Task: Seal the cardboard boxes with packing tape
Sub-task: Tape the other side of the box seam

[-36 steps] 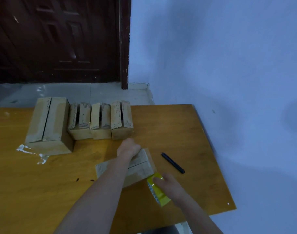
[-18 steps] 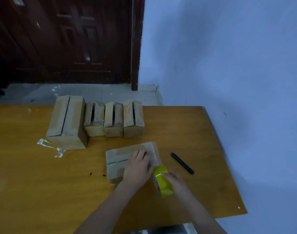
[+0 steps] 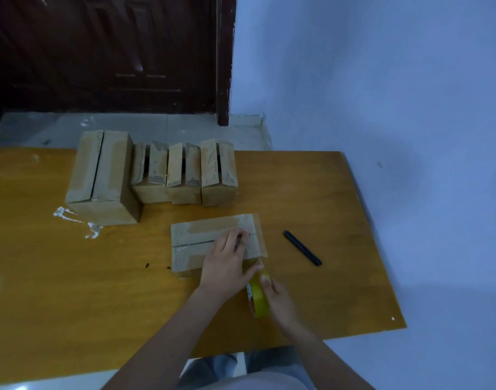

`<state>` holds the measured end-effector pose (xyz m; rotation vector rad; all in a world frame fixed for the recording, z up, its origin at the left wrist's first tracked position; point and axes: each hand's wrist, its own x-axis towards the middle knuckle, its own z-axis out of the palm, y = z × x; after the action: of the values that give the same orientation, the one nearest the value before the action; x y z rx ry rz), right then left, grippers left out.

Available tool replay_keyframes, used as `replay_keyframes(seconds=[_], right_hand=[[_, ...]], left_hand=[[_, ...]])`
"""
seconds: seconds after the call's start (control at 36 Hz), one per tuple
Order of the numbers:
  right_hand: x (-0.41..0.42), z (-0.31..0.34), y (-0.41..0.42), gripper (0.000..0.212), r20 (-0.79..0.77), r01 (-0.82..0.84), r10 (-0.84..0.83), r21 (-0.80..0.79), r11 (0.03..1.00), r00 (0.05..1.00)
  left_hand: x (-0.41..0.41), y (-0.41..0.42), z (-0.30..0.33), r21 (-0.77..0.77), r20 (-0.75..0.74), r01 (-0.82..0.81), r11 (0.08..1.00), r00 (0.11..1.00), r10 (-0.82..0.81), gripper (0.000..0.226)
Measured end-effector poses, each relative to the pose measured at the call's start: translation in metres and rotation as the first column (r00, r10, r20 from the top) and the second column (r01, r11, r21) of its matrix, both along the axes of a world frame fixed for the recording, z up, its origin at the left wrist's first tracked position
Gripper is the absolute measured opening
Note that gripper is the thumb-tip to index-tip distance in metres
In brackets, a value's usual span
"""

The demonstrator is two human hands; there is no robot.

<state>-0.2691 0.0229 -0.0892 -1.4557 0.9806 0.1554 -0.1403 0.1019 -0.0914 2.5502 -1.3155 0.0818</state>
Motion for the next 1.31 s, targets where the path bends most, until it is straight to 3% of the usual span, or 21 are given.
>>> replay_keyframes(seconds=[0.08, 0.19, 0.25, 0.31, 0.36, 0.44, 0.53, 0.58, 0.69, 0.78, 0.89, 0.94, 1.03, 1.11, 1.31], right_hand=[[-0.005, -0.007, 0.001, 0.047, -0.042, 0.008, -0.008, -0.003, 1.0, 0.999], [-0.006, -0.013, -0.005, 0.085, -0.119, 0.039, -0.027, 0.099, 0.994, 0.993], [-0.004, -0.012, -0.007, 0.075, -0.083, 0.062, -0.054, 0.088, 0.994, 0.995], [-0.001, -0.01, -0.017, 0.058, -0.006, 0.116, -0.117, -0.093, 0.989, 0.993], [0.003, -0.012, -0.04, 0.042, -0.037, 0.129, -0.155, -0.388, 0.913, 0.987], [0.011, -0.021, -0.084, 0.044, -0.221, -0.011, -0.167, -0.633, 0.774, 0.961], [0.02, -0.027, -0.118, 0.058, -0.363, -0.147, -0.128, -0.639, 0.755, 0.923], [0.022, -0.035, -0.13, 0.056, -0.478, -0.308, -0.034, -0.617, 0.725, 0.878], [0.015, -0.047, -0.127, 0.037, -0.623, -0.564, 0.072, -0.645, 0.516, 0.779], [0.005, -0.052, -0.12, 0.025, -0.602, -0.571, 0.096, -0.678, 0.462, 0.792], [-0.009, -0.041, -0.112, 0.014, -0.362, -0.38, 0.169, -0.659, 0.649, 0.917], [-0.017, -0.03, -0.105, 0.014, -0.204, -0.306, 0.231, -0.713, 0.63, 0.951], [-0.027, -0.008, -0.092, 0.02, -0.035, -0.179, 0.333, -0.893, 0.414, 0.942], [-0.034, 0.005, -0.085, 0.024, -0.055, -0.148, 0.475, -0.976, 0.16, 0.878], [-0.032, 0.004, -0.077, 0.025, -0.101, -0.112, 0.585, -0.994, -0.017, 0.805]], left_hand=[[-0.007, -0.001, -0.002, 0.096, -0.022, -0.009, 0.995, 1.0, 0.011, 0.097], [-0.012, -0.002, -0.002, 0.157, -0.073, -0.031, 0.987, 0.996, 0.043, 0.108], [-0.012, -0.002, -0.004, 0.168, -0.047, -0.018, 0.986, 0.999, 0.026, 0.11], [-0.012, -0.003, -0.005, 0.15, -0.016, -0.017, 0.989, 1.0, 0.02, 0.114], [-0.011, -0.004, -0.006, 0.135, 0.0, -0.027, 0.99, 1.0, 0.027, 0.114], [-0.013, -0.003, -0.005, 0.152, -0.021, -0.034, 0.988, 0.999, 0.038, 0.108], [-0.013, -0.003, -0.005, 0.177, -0.052, -0.034, 0.984, 0.998, 0.044, 0.107], [-0.012, -0.004, -0.006, 0.189, -0.054, -0.03, 0.981, 0.998, 0.041, 0.107], [-0.011, -0.004, -0.007, 0.183, -0.029, -0.029, 0.983, 0.999, 0.034, 0.104], [-0.01, -0.004, -0.008, 0.176, 0.01, -0.026, 0.984, 1.0, 0.025, 0.099], [-0.01, -0.005, -0.009, 0.177, 0.078, -0.035, 0.984, 0.997, 0.022, 0.103], [-0.01, -0.006, -0.009, 0.158, 0.094, -0.038, 0.987, 0.995, 0.024, 0.108], [-0.01, -0.006, -0.01, 0.14, 0.097, -0.038, 0.989, 0.995, 0.024, 0.11], [-0.01, -0.006, -0.011, 0.12, 0.076, -0.037, 0.992, 0.997, 0.028, 0.113], [-0.012, -0.005, -0.012, 0.076, 0.061, -0.026, 0.997, 0.998, 0.022, 0.114]])
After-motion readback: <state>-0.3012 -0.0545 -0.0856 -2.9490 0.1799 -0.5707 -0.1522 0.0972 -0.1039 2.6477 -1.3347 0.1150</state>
